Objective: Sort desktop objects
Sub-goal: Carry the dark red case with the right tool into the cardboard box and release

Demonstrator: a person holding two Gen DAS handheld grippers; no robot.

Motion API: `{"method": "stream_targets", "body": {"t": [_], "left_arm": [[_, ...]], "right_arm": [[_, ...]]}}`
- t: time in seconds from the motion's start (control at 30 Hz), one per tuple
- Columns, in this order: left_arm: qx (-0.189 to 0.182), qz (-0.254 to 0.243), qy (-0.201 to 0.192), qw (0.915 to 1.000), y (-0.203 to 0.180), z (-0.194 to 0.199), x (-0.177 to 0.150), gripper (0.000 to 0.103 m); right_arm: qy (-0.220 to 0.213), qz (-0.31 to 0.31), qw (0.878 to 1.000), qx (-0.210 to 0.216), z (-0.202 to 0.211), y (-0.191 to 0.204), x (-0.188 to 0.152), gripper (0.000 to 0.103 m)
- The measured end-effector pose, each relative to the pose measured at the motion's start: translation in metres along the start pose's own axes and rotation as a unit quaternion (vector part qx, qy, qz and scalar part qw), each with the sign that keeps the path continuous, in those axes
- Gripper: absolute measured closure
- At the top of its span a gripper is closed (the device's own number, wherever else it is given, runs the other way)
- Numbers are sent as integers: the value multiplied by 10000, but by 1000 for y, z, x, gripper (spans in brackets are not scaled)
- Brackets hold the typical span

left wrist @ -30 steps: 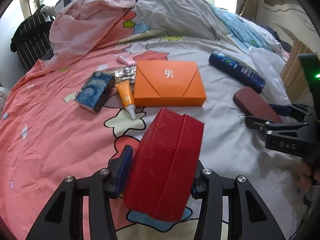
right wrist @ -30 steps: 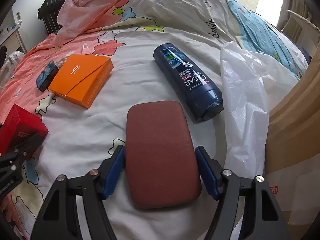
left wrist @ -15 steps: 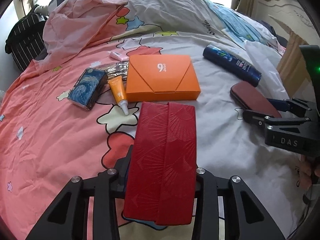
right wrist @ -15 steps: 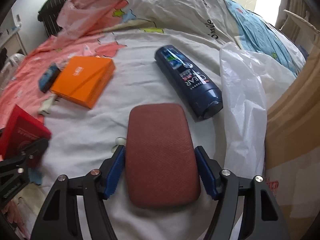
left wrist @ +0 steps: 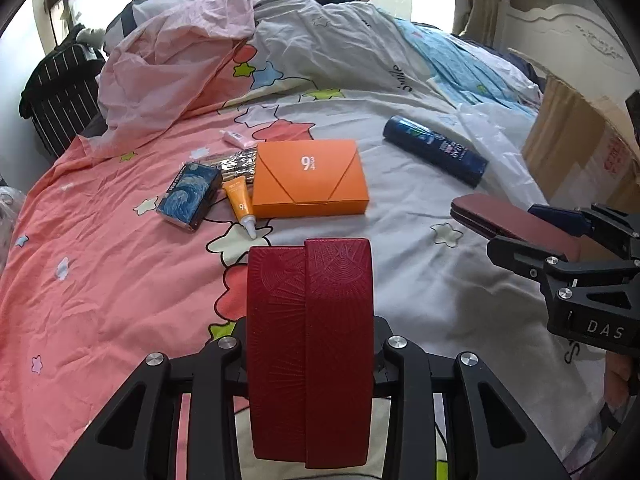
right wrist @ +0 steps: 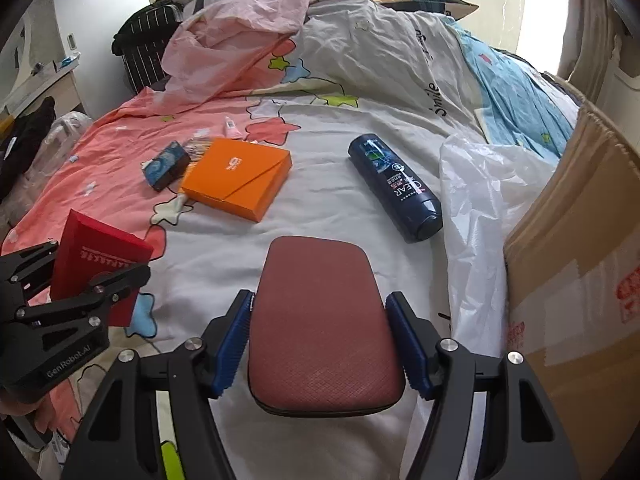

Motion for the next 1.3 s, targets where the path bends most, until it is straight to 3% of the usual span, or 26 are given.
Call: {"method": "stream_targets", "body": {"t": [0.73,1.3], "left_arm": [[-134,-130,-480,9987,-43,69,7,68],[-525,-310,-849,9945,-98,111,24,68]], "right_arm": [[-622,184,9978,-167,89,5,-11,40],[-1319,-79,9890,-671,176,-33,-12,40]]}}
Point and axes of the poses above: each gripper's, at about its wrist camera, not at the fingertips, and z roughly against the way its jaws point, y to its left, x to its top, the point moved 3 cm from there along -z, roughly the way its jaws point, and after that the axes turned 4 degrees about z, right-handed, at the moved point
